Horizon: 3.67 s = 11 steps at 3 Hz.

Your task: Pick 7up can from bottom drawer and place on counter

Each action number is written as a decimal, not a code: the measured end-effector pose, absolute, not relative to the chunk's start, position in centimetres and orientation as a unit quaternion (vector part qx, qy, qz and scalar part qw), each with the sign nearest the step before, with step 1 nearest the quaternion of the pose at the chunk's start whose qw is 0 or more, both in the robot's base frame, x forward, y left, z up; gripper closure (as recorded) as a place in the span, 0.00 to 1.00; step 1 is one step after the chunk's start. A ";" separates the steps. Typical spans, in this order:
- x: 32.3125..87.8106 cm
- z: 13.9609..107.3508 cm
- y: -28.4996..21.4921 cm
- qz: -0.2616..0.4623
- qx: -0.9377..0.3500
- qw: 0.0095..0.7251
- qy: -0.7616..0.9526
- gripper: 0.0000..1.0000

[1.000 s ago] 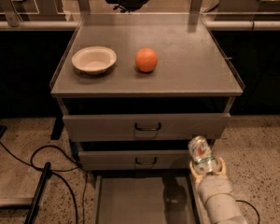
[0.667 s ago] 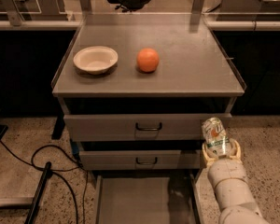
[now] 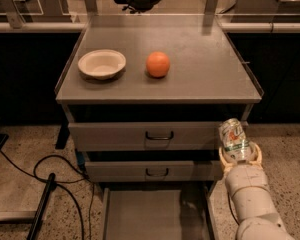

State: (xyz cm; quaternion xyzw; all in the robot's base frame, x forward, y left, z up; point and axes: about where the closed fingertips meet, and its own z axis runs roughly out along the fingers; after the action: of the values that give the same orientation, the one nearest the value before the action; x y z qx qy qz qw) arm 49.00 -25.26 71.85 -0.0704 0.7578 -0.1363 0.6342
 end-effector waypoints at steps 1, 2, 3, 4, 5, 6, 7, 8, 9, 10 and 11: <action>50.0 76.7 -25.6 -0.137 -0.054 0.672 0.726 1.00; 51.2 81.5 -25.8 -0.139 -0.046 0.704 0.695 1.00; 51.4 82.2 -26.0 -0.140 -0.045 0.708 0.691 1.00; 52.1 82.7 -26.2 -0.137 -0.039 0.708 0.692 1.00; 54.9 85.9 -26.6 -0.138 -0.036 0.715 0.685 1.00; 58.5 90.1 -27.2 -0.147 -0.037 0.724 0.673 1.00; 58.5 90.1 -27.2 -0.147 -0.037 0.724 0.673 1.00; 60.0 90.8 -27.7 -0.134 -0.043 0.714 0.686 1.00; 63.0 92.0 -28.2 -0.115 -0.062 0.699 0.703 1.00; 65.1 92.8 -28.7 -0.104 -0.087 0.686 0.715 1.00; 65.1 92.8 -28.7 -0.104 -0.087 0.686 0.715 1.00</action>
Offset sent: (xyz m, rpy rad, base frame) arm 0.0369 -0.0113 0.1610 0.0216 -0.3148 -0.0178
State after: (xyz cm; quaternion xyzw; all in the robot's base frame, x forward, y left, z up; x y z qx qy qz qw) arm 65.11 -28.67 92.79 -0.0871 0.7152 -0.1040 0.6857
